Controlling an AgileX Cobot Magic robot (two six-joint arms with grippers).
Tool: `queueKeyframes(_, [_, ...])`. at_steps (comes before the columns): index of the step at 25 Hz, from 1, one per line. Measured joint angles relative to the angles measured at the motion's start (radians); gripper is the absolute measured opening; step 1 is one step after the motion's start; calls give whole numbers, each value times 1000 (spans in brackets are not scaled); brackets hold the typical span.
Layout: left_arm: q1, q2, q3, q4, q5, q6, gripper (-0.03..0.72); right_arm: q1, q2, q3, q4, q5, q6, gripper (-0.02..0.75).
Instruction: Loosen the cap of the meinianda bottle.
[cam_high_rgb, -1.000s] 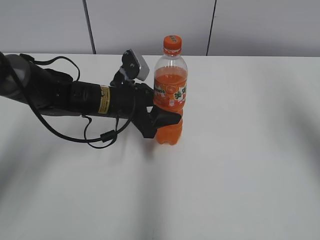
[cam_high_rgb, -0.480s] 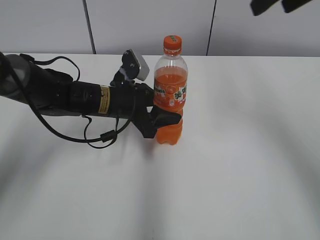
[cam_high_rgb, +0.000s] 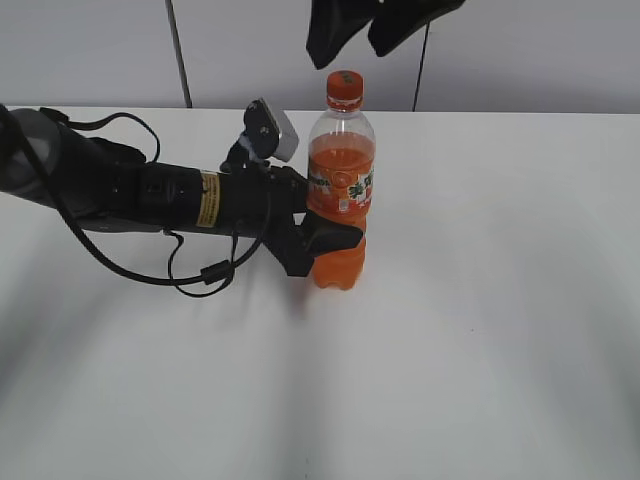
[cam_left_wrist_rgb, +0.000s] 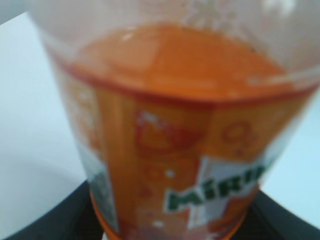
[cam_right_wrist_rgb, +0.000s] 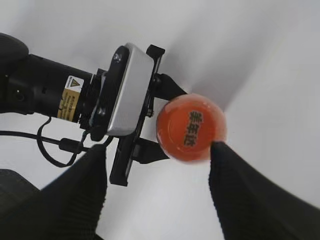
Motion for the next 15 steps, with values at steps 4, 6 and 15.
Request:
queueKeyframes(4, [0, 0, 0, 0, -3, 0, 409, 4, 40, -38, -10, 0, 15, 480])
queueKeyframes(6, [0, 2, 0, 0, -6, 0, 409, 4, 45, -42, -34, 1, 16, 480])
queueKeyframes(15, [0, 3, 0, 0, -13, 1, 409, 4, 89, -44, -59, 1, 18, 480])
